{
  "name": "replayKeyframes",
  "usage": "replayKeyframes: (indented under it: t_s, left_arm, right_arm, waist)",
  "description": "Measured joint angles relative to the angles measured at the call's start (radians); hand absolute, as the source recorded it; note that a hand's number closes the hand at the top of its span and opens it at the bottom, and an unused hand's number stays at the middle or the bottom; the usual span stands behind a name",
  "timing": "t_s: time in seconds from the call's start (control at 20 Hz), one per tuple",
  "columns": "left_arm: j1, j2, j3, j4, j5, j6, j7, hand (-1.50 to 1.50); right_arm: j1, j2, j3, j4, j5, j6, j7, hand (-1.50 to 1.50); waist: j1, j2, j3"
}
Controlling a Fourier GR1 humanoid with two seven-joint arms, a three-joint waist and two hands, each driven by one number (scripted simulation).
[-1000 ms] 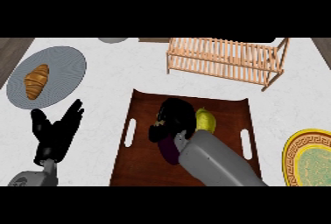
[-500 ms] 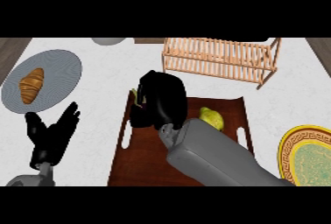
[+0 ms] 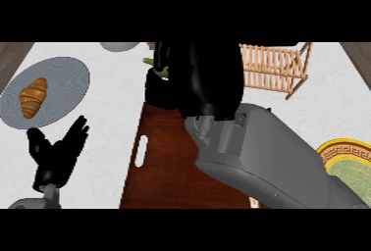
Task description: Pick the eggplant from the tray and place it in the tiered shelf
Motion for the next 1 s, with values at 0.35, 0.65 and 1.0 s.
replayKeyframes:
  t_s: [0.35,0.65,1.0]
  left_arm:
    - [-0.006,-0.002,0.004,-0.007,-0.007,0.001,0.018,0.0]
    - [-0.013,-0.002,0.012,-0.002,-0.006,-0.014,0.02,0.0]
    - [-0.045,-0.015,0.017,0.018,-0.014,-0.02,0.028,0.0]
  right_arm:
    - [-0.123,-0.075,-0.182,-0.006,-0.019,0.102,0.006,1.5]
    - [-0.209,-0.155,-0.327,0.083,-0.043,0.155,-0.041,1.5]
    - [-0.286,-0.235,-0.436,0.284,-0.074,0.193,-0.141,1.5]
  waist:
    - [0.006,0.003,0.0]
    - [0.014,0.008,-0.001]
    - [0.025,0.013,0.0]
